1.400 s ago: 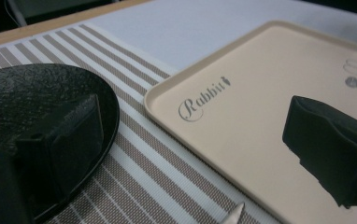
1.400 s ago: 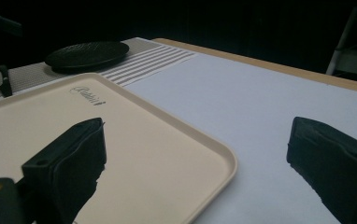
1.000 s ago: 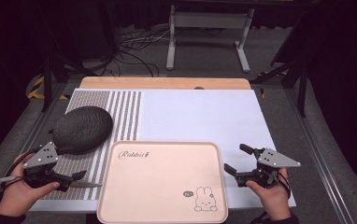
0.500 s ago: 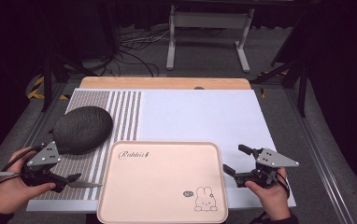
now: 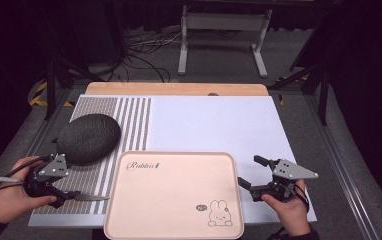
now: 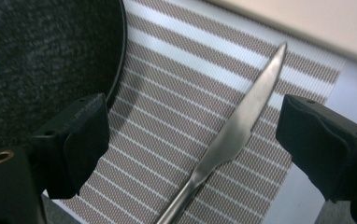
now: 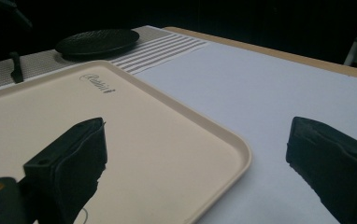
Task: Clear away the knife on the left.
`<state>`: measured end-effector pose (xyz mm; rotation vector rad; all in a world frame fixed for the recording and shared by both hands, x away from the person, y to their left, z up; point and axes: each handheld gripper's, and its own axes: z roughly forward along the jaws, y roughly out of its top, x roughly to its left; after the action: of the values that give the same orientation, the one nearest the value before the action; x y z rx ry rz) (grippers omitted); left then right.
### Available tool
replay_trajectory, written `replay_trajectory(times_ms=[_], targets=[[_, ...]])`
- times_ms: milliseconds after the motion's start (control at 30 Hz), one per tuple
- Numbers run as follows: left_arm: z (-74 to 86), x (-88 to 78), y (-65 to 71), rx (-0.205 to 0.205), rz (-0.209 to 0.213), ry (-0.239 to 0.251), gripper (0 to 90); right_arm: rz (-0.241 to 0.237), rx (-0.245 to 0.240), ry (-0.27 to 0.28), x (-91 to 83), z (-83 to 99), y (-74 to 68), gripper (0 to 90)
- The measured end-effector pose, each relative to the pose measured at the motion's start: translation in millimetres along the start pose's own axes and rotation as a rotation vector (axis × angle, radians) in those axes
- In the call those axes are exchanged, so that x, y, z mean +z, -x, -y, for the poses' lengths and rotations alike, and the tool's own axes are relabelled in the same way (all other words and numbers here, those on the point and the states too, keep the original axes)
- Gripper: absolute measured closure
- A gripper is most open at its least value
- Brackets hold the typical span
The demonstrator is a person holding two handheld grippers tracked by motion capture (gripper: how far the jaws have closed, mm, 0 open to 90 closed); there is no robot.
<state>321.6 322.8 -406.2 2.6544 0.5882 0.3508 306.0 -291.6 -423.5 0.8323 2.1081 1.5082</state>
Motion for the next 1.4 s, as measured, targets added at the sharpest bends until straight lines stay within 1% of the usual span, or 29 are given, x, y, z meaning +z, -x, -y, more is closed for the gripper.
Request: replay_trajectory(times_ms=[133, 200, 300, 400, 467, 500, 533, 567, 667, 700, 800, 900, 933, 967, 1000, 1033, 1100, 1167, 1267, 1300, 1333, 1367, 1400], targets=[[2.3, 4.4, -3.0, 0.029, 0.018, -0.052, 9.9, -0.009, -0.002, -0.006, 1.3, 0.6, -0.3, 5.7], [3.0, 7.7, -4.2, 0.043, 0.032, -0.088, 10.0, -0.012, -0.003, -0.008, 2.1, 0.9, -0.5, 5.6], [3.1, 11.1, -5.6, 0.059, 0.053, -0.123, 11.0, -0.017, -0.007, -0.013, 3.2, 1.0, -1.4, 5.6], [3.3, 13.5, -7.1, 0.076, 0.061, -0.168, 11.4, -0.021, -0.014, -0.020, 3.7, 1.0, -2.0, 5.5], [4.1, 15.3, -6.7, 0.071, 0.077, -0.186, 11.5, -0.023, -0.013, -0.023, 4.2, 1.2, -2.1, 5.5], [4.1, 15.3, -6.7, 0.071, 0.077, -0.186, 11.5, -0.024, -0.015, -0.025, 4.4, 1.3, -2.1, 5.5], [4.4, 16.2, -5.9, 0.072, 0.094, -0.189, 11.5, -0.026, -0.017, -0.026, 4.6, 1.4, -2.3, 5.5], [4.8, 18.5, -4.0, 0.083, 0.112, -0.206, 11.5, -0.028, -0.018, -0.027, 4.7, 1.5, -2.5, 5.5], [5.8, 21.8, -3.6, 0.117, 0.105, -0.260, 11.8, -0.036, -0.021, -0.034, 5.7, 1.6, -3.2, 5.6], [6.4, 22.6, -3.9, 0.118, 0.106, -0.271, 12.4, -0.040, -0.022, -0.037, 6.2, 1.7, -3.7, 5.6], [8.4, 23.7, -6.4, 0.111, 0.109, -0.291, 13.9, -0.048, -0.030, -0.045, 7.7, 2.1, -5.0, 5.6], [10.7, 24.2, -10.0, 0.113, 0.123, -0.310, 16.1, -0.053, -0.033, -0.050, 8.7, 2.1, -5.6, 5.6], [12.1, 24.7, -11.6, 0.119, 0.123, -0.323, 16.6, -0.054, -0.033, -0.049, 8.9, 2.1, -5.7, 5.6], [12.1, 24.7, -11.6, 0.119, 0.123, -0.323, 17.3, -0.054, -0.033, -0.049, 8.9, 2.1, -5.7, 5.6], [13.0, 25.2, -12.5, 0.122, 0.129, -0.332, 18.7, -0.057, -0.035, -0.053, 9.3, 2.1, -6.1, 5.6], [14.6, 26.5, -14.6, 0.136, 0.145, -0.344, 18.9, -0.057, -0.036, -0.055, 9.4, 2.2, -6.1, 5.6], [16.4, 27.6, -16.3, 0.148, 0.150, -0.342, 19.3, -0.058, -0.036, -0.056, 9.6, 2.3, -6.1, 5.5], [17.3, 28.0, -17.2, 0.150, 0.158, -0.346, 20.7, -0.059, -0.036, -0.056, 9.6, 2.3, -6.1, 5.5], [18.6, 28.7, -19.6, 0.164, 0.162, -0.352, 27.7, -0.061, -0.038, -0.058, 9.9, 2.4, -6.2, 5.6], [18.8, 28.6, -20.3, 0.161, 0.169, -0.357, 27.7, -0.061, -0.038, -0.058, 9.9, 2.4, -6.2, 5.6], [18.9, 28.5, -20.9, 0.162, 0.171, -0.358, 30.8, -0.066, -0.039, -0.061, 10.1, 2.4, -6.3, 6.0], [19.0, 28.5, -22.1, 0.171, 0.176, -0.358, 33.3, -0.066, -0.039, -0.061, 10.1, 2.4, -6.3, 6.0], [19.0, 28.2, -22.7, 0.171, 0.175, -0.362, 33.3, -0.066, -0.040, -0.062, 10.1, 2.5, -6.4, 6.0]])
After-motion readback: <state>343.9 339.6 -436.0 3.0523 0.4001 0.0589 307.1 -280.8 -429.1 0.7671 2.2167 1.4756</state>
